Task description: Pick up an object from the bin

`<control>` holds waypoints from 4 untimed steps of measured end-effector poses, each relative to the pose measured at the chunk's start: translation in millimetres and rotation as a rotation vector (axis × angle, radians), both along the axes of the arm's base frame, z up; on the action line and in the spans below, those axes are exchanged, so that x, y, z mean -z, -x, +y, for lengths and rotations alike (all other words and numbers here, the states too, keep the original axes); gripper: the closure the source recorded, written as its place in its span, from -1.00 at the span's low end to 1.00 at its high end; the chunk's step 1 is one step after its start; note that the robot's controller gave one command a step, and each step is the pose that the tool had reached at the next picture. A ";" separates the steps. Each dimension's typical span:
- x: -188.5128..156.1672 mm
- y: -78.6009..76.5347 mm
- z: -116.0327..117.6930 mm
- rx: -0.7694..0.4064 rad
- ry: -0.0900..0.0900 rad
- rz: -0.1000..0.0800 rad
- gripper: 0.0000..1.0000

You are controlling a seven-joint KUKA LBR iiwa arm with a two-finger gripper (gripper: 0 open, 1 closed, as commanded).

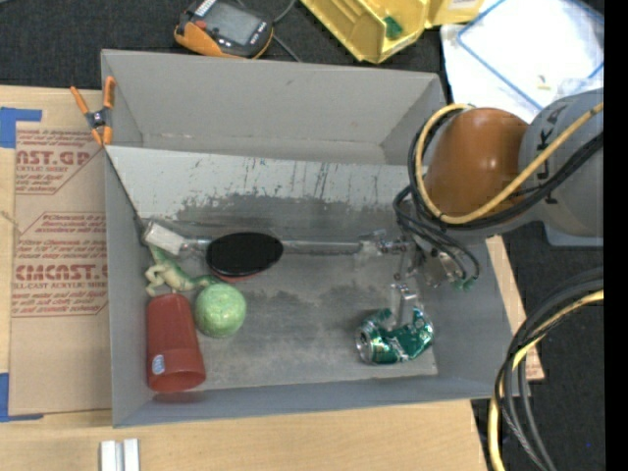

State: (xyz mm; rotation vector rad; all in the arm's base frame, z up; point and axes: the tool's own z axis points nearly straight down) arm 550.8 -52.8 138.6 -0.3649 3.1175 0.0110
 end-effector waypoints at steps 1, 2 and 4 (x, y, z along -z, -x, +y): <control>-39.7 28.4 12.2 0.308 -0.001 -0.002 -1.00; -16.7 -7.8 29.6 -0.062 0.000 -0.004 -1.00; -67.2 25.1 14.9 0.104 -0.005 0.001 -1.00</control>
Offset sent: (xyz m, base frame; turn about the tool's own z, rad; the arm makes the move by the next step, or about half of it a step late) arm 0.0148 0.0329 0.0114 -0.0787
